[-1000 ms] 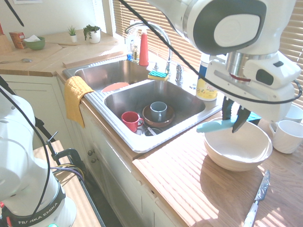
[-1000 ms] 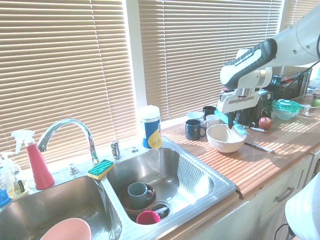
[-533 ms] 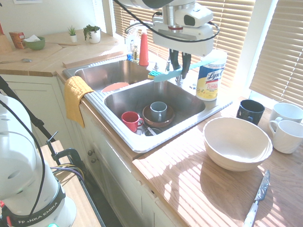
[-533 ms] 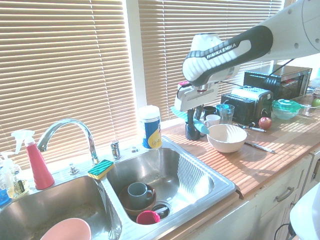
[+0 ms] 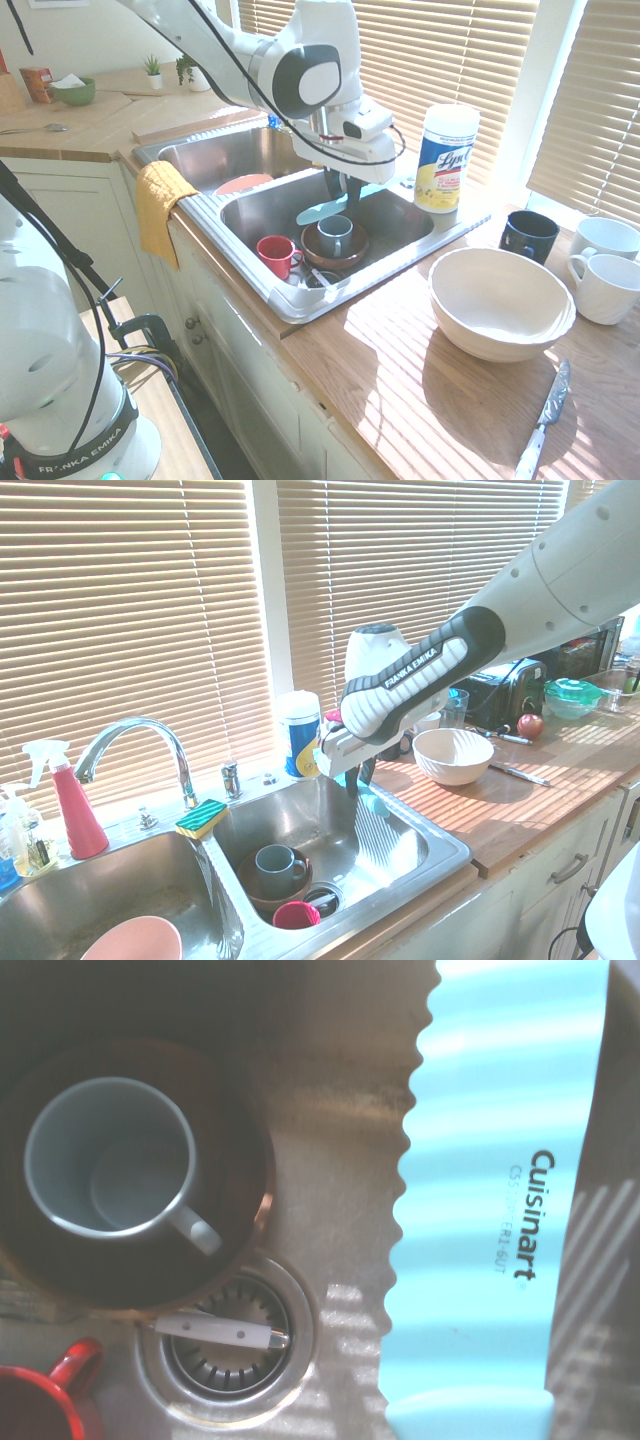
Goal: Put the knife into the sink
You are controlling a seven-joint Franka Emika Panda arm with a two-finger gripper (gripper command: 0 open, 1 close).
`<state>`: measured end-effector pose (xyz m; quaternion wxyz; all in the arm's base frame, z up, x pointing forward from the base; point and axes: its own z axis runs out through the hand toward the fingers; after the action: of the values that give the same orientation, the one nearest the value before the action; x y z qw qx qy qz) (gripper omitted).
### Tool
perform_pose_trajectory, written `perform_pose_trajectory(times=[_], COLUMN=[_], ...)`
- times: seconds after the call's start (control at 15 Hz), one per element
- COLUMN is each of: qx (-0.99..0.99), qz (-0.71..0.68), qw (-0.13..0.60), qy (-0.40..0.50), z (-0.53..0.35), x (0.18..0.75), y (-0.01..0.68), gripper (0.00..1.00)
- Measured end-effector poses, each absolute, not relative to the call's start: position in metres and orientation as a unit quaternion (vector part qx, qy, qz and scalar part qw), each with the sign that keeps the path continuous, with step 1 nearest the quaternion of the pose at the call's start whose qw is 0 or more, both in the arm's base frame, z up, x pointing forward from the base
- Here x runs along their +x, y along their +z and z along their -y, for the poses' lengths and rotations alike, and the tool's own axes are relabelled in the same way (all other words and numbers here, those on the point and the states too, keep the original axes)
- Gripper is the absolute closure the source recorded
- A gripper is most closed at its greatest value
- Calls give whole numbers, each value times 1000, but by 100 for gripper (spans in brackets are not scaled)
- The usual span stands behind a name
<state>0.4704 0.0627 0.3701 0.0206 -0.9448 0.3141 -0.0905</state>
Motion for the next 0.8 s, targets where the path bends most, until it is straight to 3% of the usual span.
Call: perform_pose_trajectory(times=[0.8], qx=[-932], qz=[-360], qw=[15], qy=[-45], z=[-89], x=[485], y=[218], gripper=[100])
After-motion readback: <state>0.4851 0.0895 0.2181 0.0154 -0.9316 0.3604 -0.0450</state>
